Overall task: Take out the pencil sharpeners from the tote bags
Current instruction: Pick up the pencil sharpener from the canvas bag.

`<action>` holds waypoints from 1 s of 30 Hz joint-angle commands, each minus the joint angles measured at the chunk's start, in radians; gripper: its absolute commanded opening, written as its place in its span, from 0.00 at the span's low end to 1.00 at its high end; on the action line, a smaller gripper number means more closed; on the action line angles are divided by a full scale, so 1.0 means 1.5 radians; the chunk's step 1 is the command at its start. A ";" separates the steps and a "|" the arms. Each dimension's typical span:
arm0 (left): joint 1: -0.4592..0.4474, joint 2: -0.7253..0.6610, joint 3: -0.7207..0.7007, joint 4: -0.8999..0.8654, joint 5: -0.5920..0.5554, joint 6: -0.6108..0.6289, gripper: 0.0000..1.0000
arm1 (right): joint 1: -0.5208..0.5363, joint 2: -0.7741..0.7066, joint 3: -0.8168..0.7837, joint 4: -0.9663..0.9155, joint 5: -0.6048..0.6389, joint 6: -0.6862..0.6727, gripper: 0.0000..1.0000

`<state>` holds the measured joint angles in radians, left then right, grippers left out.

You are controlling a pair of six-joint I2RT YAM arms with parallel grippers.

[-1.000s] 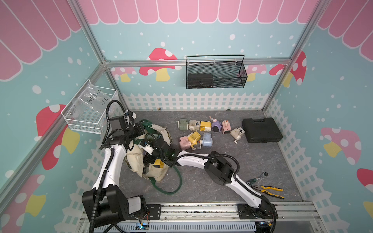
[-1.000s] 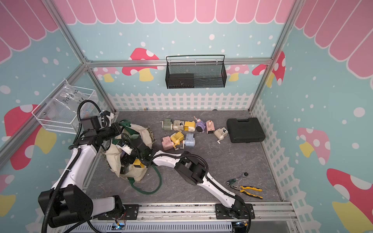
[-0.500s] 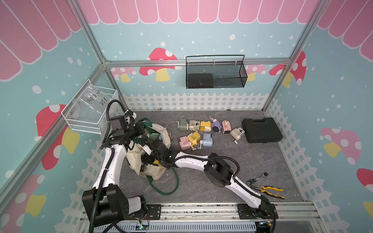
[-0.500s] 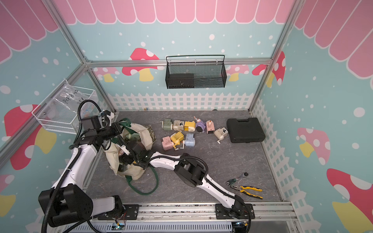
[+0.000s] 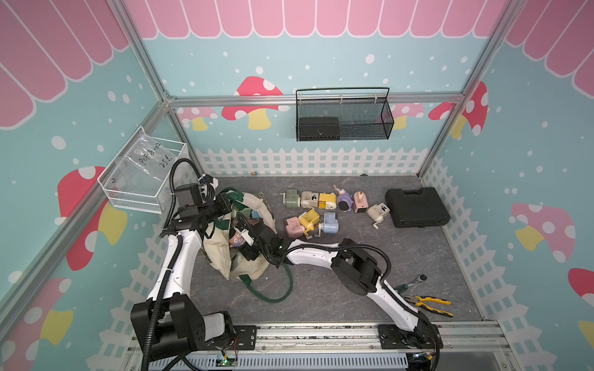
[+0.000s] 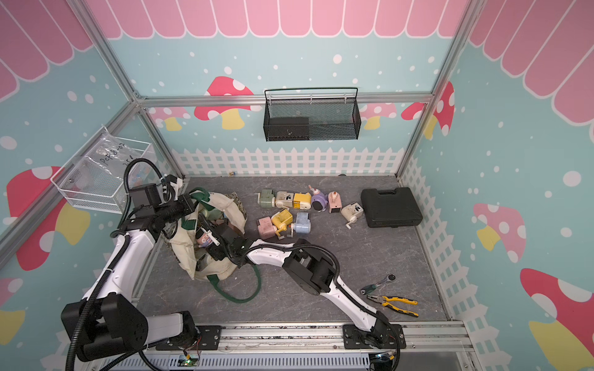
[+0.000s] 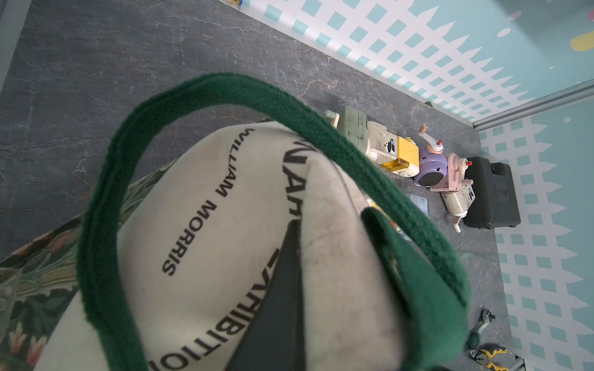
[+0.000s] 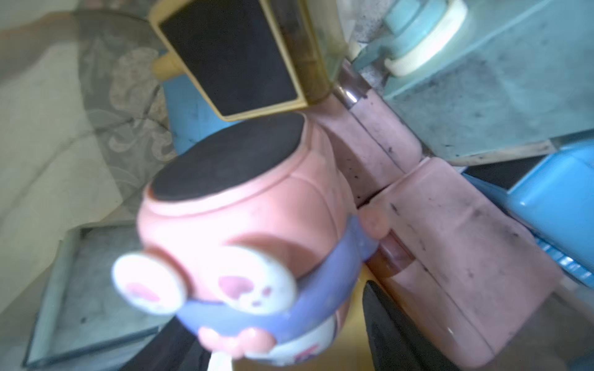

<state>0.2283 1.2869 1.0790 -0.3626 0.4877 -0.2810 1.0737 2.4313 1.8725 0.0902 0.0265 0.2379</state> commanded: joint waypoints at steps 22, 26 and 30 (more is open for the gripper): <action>0.000 -0.012 0.019 0.037 0.027 -0.009 0.00 | -0.032 0.086 0.091 0.088 -0.130 -0.037 0.98; 0.000 -0.012 0.019 0.036 0.028 -0.009 0.00 | -0.032 0.106 0.104 0.077 -0.141 -0.036 0.97; 0.001 -0.013 0.019 0.036 0.028 -0.009 0.00 | -0.032 0.119 0.111 0.071 -0.129 -0.028 0.90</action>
<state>0.2279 1.2869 1.0790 -0.3626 0.4904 -0.2817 1.0321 2.5614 2.0197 0.2253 -0.1665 0.1989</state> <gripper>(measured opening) 0.045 0.906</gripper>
